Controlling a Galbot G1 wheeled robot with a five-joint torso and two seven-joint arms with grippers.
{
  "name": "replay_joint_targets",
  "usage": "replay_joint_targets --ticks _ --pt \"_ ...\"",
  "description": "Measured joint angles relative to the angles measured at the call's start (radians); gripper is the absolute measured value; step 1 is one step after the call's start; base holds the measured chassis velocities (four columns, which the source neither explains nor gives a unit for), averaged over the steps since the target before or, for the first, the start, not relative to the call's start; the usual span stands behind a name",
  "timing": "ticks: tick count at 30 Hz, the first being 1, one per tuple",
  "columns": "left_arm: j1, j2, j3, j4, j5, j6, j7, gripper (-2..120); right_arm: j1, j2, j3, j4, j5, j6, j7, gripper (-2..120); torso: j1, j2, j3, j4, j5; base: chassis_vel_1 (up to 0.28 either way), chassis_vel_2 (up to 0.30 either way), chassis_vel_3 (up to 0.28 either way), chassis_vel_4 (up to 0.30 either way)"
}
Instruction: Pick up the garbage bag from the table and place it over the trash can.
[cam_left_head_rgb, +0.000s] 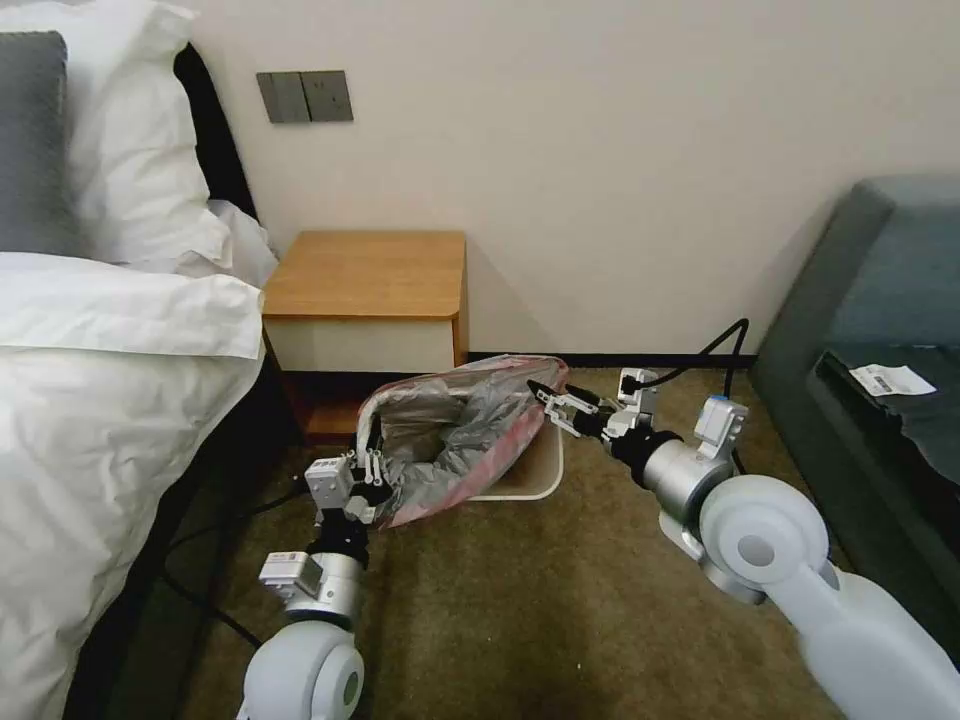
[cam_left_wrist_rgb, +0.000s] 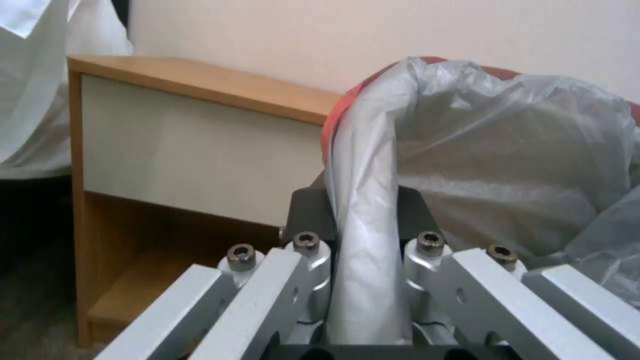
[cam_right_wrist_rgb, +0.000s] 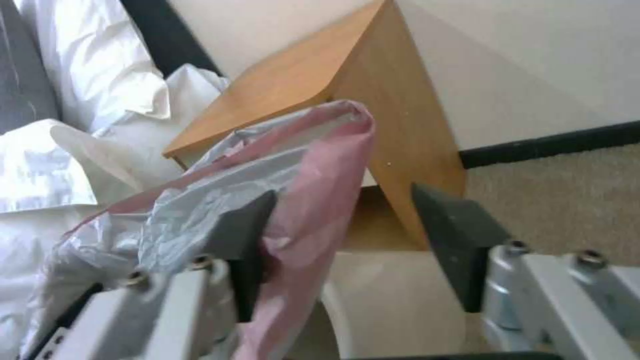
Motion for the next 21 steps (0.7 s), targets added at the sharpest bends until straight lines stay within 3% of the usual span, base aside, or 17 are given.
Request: replay_joint_targets --ticks 5,14,21 --pt "-0.004 -0.002 0.0 0.0 -0.002 0.0 -0.002 9 -0.015 -0.002 0.005 0.011 -0.031 0.008 -0.016 30 0.0 0.0 0.0 -0.0001 0.0 0.0 0.0 0.0 0.0" --pt "-0.004 -0.003 -0.001 0.001 -0.004 0.0 -0.005 9 -0.02 -0.007 0.007 0.035 -0.043 0.014 -0.017 0 0.0 0.0 0.0 0.0 0.0 0.0 0.0 0.0 0.0" --pt "-0.005 0.002 -0.001 0.001 -0.006 0.001 -0.005 9 -0.014 -0.02 0.006 0.046 -0.042 0.016 -0.016 0 0.0 0.0 0.0 -0.0001 0.0 0.0 0.0 0.0 0.0"
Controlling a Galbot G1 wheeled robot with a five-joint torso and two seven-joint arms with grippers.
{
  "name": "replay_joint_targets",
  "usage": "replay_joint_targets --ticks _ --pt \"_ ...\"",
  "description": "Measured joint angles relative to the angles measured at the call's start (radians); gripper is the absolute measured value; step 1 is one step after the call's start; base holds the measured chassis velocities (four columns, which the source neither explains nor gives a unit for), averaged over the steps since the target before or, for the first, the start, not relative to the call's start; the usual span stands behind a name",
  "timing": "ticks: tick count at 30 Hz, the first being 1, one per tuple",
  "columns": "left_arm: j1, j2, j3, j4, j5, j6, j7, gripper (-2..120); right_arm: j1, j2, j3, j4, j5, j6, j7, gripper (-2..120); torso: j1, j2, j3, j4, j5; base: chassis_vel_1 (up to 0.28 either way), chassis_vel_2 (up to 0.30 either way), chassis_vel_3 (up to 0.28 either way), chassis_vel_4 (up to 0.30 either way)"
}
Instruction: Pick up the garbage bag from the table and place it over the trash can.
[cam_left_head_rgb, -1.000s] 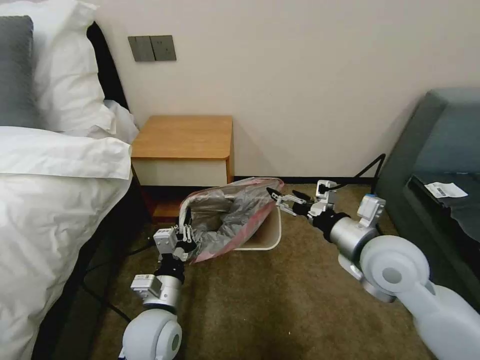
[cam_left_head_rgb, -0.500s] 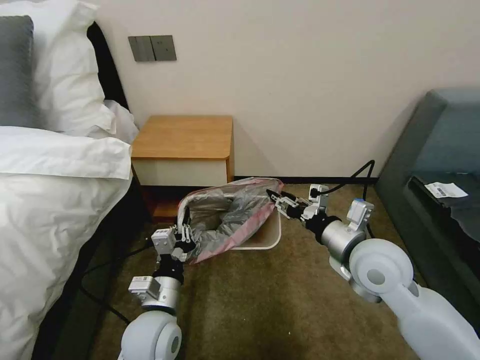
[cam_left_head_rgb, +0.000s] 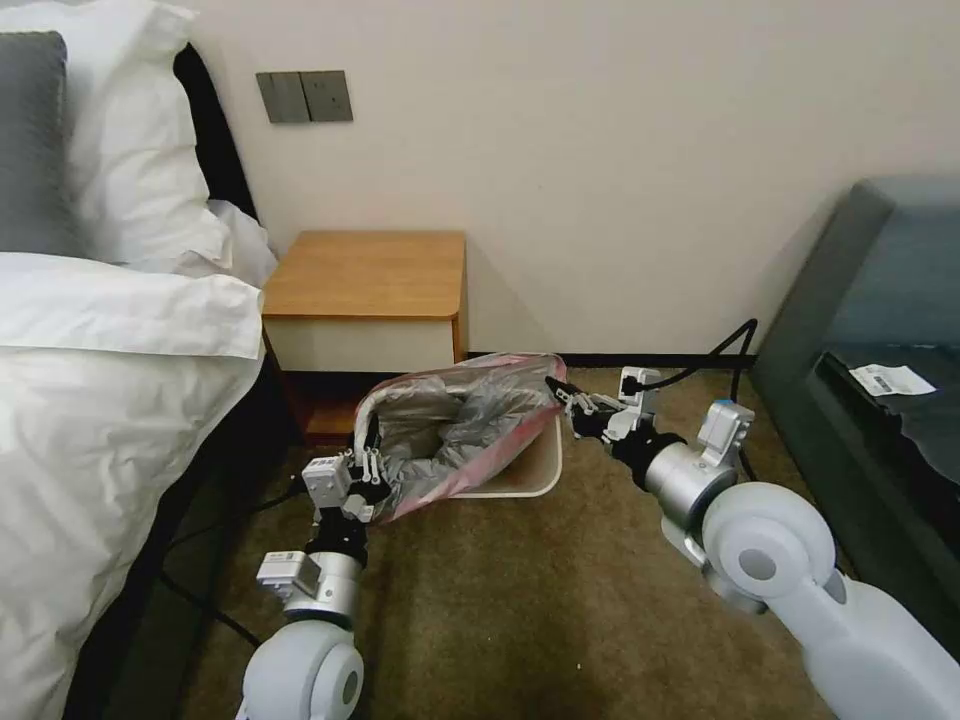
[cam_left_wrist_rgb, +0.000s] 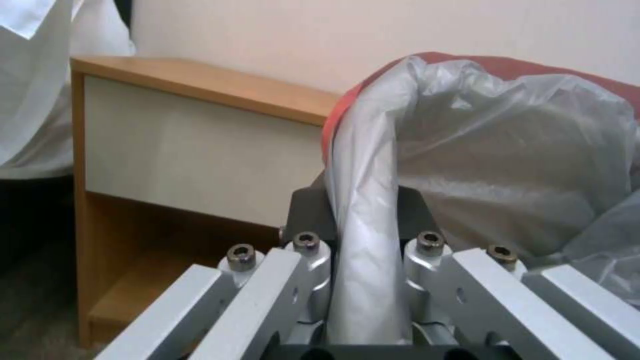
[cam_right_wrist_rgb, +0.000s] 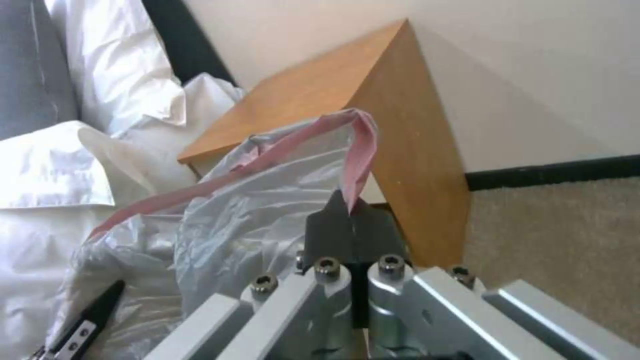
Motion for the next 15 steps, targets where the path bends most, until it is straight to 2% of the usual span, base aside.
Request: replay_joint_targets --ticks 4,8,11,15 --pt "-0.002 0.002 -0.001 0.003 -0.003 0.001 -0.003 9 -0.004 -0.014 0.005 0.023 0.008 0.001 0.011 0 0.0 0.0 0.0 0.0 0.0001 0.0 0.0 0.0 0.0" --pt "-0.005 -0.001 -0.002 0.002 -0.026 0.0 -0.011 9 -0.022 -0.038 0.017 0.071 0.023 -0.012 0.066 0 0.0 0.0 0.0 0.0 -0.0001 0.0 0.0 0.0 0.0" --pt "-0.011 -0.006 -0.008 -0.022 -0.087 0.005 -0.023 9 -0.051 -0.058 0.025 0.091 0.022 -0.06 0.128 0 0.0 0.0 0.0 0.0 0.0 0.0 0.0 0.0 0.0" --pt "-0.017 -0.008 -0.009 -0.03 -0.122 0.009 -0.034 9 -0.065 -0.059 0.025 0.093 0.018 -0.079 0.16 0 0.0 0.0 0.0 -0.0002 -0.0001 0.0 0.0 0.0 0.0"
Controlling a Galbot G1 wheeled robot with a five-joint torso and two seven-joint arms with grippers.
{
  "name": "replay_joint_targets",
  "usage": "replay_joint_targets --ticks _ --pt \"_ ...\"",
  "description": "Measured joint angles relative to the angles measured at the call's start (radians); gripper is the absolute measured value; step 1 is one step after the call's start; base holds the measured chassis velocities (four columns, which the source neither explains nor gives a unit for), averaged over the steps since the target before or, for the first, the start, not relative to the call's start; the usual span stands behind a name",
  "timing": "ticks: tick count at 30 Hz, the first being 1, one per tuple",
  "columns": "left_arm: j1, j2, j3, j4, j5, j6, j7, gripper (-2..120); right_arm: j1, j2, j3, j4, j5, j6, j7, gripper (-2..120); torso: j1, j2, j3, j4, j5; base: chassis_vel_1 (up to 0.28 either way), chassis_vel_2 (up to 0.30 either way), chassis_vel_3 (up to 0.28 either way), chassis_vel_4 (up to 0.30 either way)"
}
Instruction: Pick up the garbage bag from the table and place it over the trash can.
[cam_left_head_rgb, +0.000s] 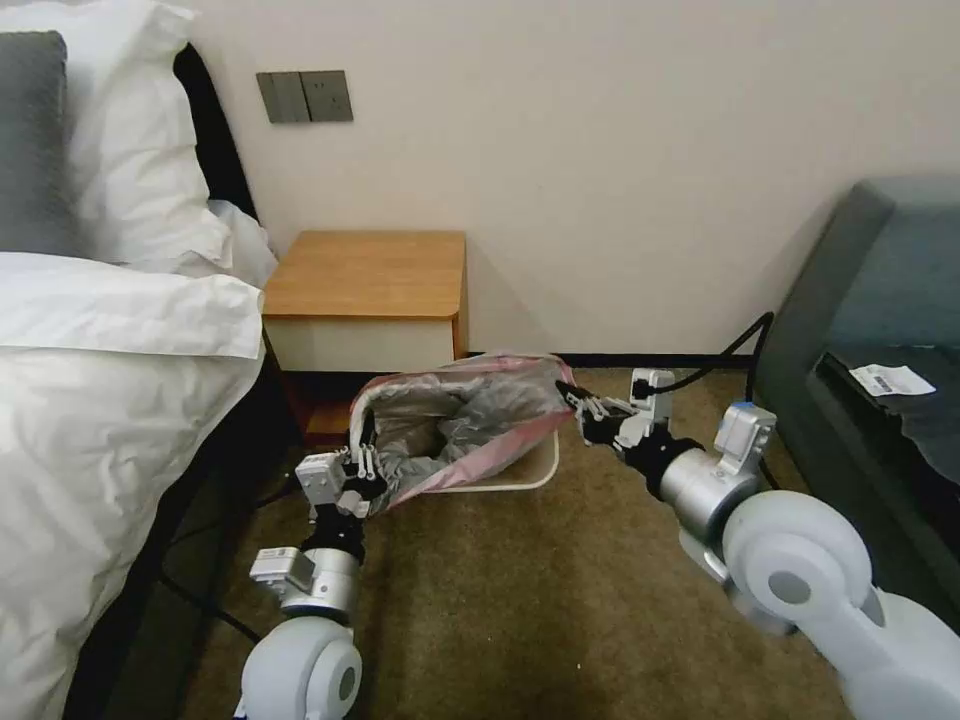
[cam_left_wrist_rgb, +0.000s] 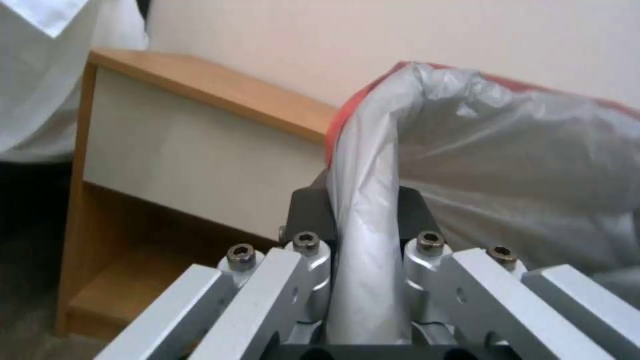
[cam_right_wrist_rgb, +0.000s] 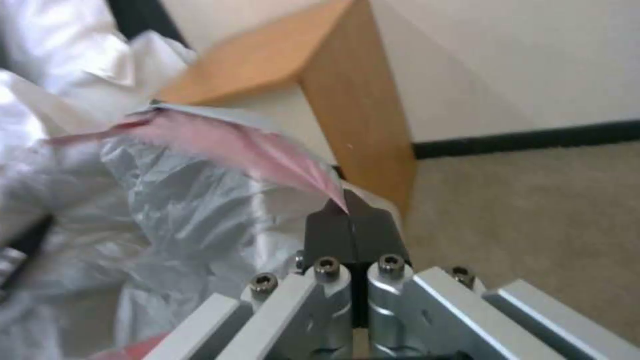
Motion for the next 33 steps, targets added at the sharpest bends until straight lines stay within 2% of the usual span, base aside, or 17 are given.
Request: replay_joint_targets --ticks 12,27,33 --pt "0.031 -0.005 0.01 -0.098 -0.2 0.055 -0.046 9 0.024 0.034 0.011 -0.054 -0.066 0.018 -0.034 0 0.0 0.0 0.0 0.0002 0.0001 0.0 0.0 0.0 0.0" --pt "0.054 -0.022 0.033 -0.147 -0.276 0.076 -0.075 9 0.045 0.087 0.005 -0.161 -0.142 0.049 -0.111 0 0.0 0.0 0.0 0.0003 0.0001 0.0 0.0 0.0 0.0" --pt "0.03 -0.038 0.028 -0.147 -0.292 0.081 -0.136 9 -0.012 0.08 -0.01 -0.128 -0.211 0.07 -0.144 0 0.0 0.0 0.0 0.0002 0.0 0.0 0.0 0.0 0.0"
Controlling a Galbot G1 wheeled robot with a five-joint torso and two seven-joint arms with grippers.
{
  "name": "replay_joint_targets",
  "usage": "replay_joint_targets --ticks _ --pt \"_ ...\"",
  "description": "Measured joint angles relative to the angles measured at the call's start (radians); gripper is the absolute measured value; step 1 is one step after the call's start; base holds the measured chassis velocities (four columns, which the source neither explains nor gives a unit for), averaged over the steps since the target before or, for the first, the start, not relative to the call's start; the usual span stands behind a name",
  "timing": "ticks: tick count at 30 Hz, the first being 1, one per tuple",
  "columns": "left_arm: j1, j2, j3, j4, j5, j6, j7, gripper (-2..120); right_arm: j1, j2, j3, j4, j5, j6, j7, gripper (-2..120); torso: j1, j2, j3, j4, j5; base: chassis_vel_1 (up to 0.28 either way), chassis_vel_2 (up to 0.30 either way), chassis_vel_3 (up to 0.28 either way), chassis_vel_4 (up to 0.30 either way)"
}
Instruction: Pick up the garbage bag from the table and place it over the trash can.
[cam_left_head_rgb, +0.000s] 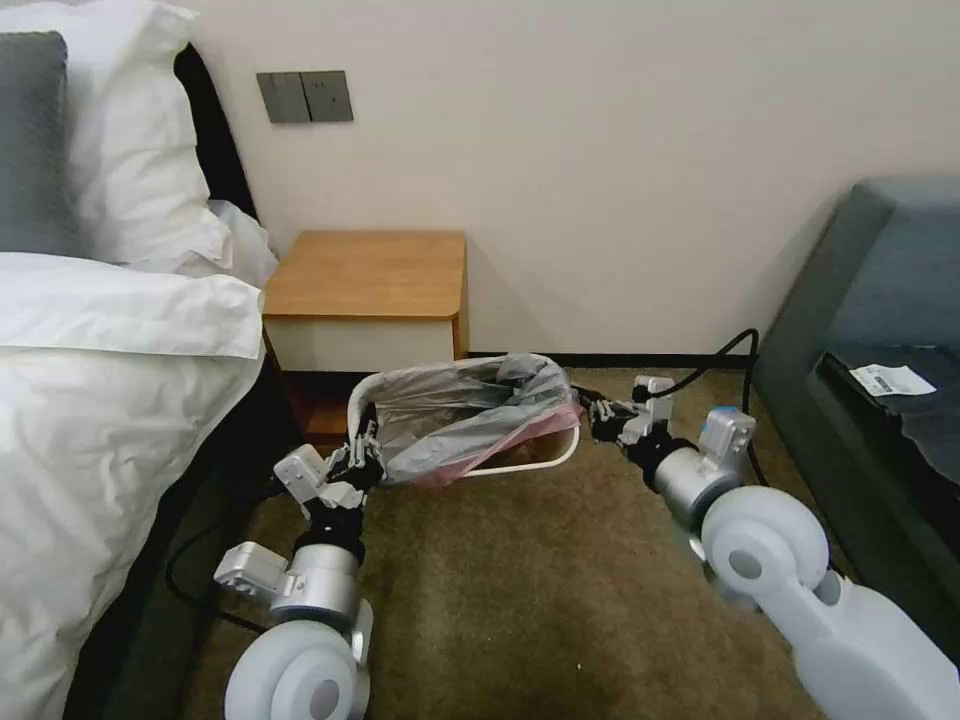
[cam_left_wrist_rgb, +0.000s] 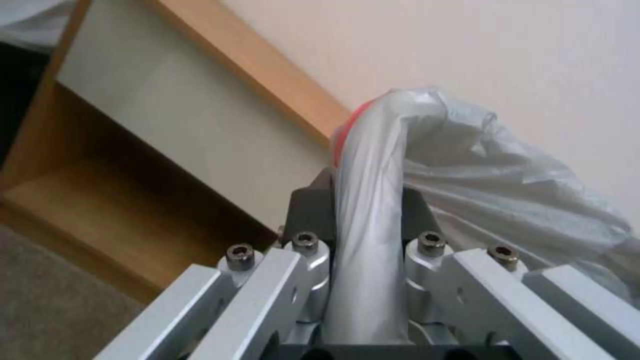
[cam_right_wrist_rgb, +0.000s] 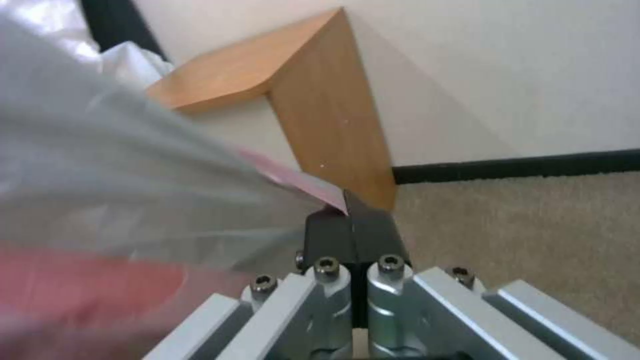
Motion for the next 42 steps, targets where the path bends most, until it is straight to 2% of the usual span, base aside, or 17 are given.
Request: replay_joint_targets --ticks 8,13,17,20,25,28,34,37,38,41,42 --pt "-0.056 -0.01 -0.026 0.059 0.006 0.014 -0.055 9 -0.054 0.018 -0.004 0.089 -0.116 0.015 -0.013 0 0.0 0.0 0.0 0.0001 -0.0001 0.0 0.0 0.0 0.0" --pt "-0.074 -0.012 -0.032 0.066 -0.011 0.018 -0.081 9 -0.082 0.025 -0.015 0.085 -0.213 0.014 -0.03 0 0.0 0.0 0.0 0.0 -0.0001 0.0 0.0 0.0 0.0" --pt "-0.076 -0.015 -0.034 0.061 -0.042 0.018 -0.095 9 -0.101 0.033 -0.022 0.058 -0.273 0.022 -0.047 0 0.0 0.0 0.0 0.0 0.0 0.0 0.0 0.0 0.0" --pt "-0.078 -0.023 -0.034 0.034 -0.114 0.019 -0.113 10 -0.105 0.044 -0.034 0.002 -0.367 0.048 -0.063 0 0.0 0.0 0.0 0.0001 0.0001 0.0 0.0 0.0 0.0" --pt "-0.078 -0.029 -0.03 0.008 -0.179 0.009 -0.116 10 -0.107 0.044 -0.05 -0.041 -0.447 0.079 -0.078 0 0.0 0.0 0.0 -0.0001 0.0001 0.0 0.0 0.0 0.0" --pt "-0.065 -0.032 -0.022 -0.017 -0.25 -0.003 -0.118 11 -0.099 0.039 -0.067 -0.085 -0.554 0.113 -0.104 0 0.0 0.0 0.0 0.0001 0.0002 0.0 0.0 0.0 0.0" --pt "-0.057 -0.033 -0.015 -0.03 -0.267 -0.006 -0.118 12 -0.081 0.033 -0.076 -0.122 -0.661 0.143 -0.128 0 0.0 0.0 0.0 0.0001 0.0001 0.0 0.0 0.0 0.0" --pt "-0.059 -0.031 -0.016 -0.035 -0.271 -0.006 -0.124 12 -0.087 0.028 -0.084 -0.143 -0.811 0.192 -0.139 0 0.0 0.0 0.0 0.0 0.0 0.0 0.0 0.0 0.0" --pt "-0.059 -0.031 -0.016 -0.035 -0.271 -0.006 -0.124 12 -0.087 0.028 -0.084 -0.143 -0.811 0.192 -0.139 0 0.0 0.0 0.0 0.0 0.0 0.0 0.0 0.0 0.0" --pt "-0.062 -0.036 -0.018 -0.035 -0.277 -0.007 -0.131 12 -0.102 0.03 -0.09 -0.146 -0.973 0.235 -0.142 0 0.0 0.0 0.0 0.0 0.0001 0.0 0.0 0.0 0.0" --pt "-0.062 -0.036 -0.018 -0.035 -0.277 -0.007 -0.131 12 -0.102 0.03 -0.09 -0.146 -0.973 0.235 -0.142 0 0.0 0.0 0.0 0.0 0.0001 0.0 0.0 0.0 0.0"
